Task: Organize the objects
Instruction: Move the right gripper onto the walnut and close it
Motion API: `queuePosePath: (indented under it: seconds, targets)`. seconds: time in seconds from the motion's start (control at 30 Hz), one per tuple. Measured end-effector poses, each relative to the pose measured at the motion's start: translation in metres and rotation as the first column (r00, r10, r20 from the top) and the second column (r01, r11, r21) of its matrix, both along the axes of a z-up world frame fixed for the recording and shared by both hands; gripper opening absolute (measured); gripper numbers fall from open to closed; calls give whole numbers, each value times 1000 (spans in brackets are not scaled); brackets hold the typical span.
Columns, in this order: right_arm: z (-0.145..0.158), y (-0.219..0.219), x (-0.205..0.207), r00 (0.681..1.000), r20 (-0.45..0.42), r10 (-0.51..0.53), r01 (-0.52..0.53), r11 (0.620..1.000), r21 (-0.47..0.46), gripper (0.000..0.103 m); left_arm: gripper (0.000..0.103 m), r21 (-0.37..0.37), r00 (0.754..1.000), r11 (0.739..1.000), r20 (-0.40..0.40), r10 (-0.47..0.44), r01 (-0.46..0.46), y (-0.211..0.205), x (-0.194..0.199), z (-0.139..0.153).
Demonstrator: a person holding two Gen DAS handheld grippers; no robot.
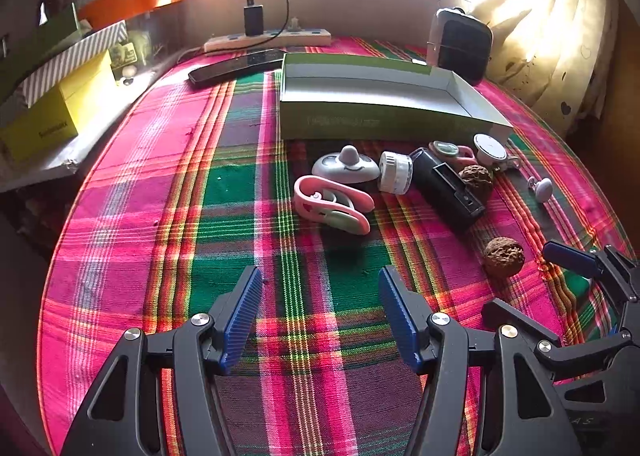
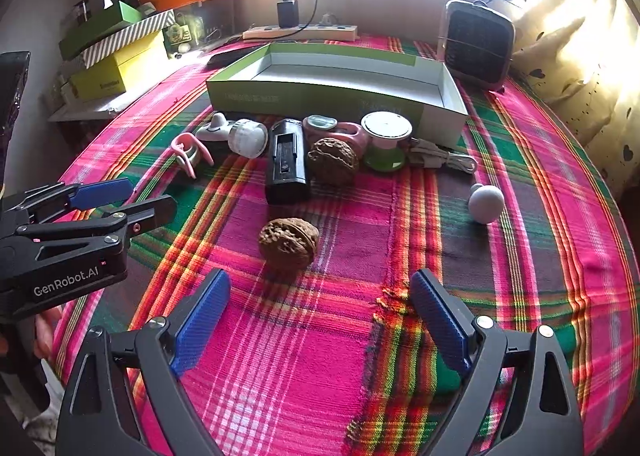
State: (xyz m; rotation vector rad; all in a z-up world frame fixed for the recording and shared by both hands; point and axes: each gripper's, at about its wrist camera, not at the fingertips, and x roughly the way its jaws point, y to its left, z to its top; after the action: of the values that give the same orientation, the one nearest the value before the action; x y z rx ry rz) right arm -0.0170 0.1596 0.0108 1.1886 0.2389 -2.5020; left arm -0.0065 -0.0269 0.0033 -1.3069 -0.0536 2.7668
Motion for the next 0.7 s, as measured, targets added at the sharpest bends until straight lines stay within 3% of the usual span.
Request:
queuePosePath:
  seconds: [0.3, 0.5, 0.7]
  targets:
    - [2, -2, -7, 1000, -14, -2, 2, 1000, 1, 75, 59, 54, 1000, 998, 0, -25, 25, -9, -14, 2]
    - [4, 0, -7, 1000, -22, 4, -4, 1000, -5, 52, 59, 81, 1000, 996, 5, -25, 25, -13, -29, 3]
    - [5, 3, -9, 1000, -22, 4, -4, 1000, -9, 41, 59, 102, 999, 994, 6, -42, 41, -14, -36, 3]
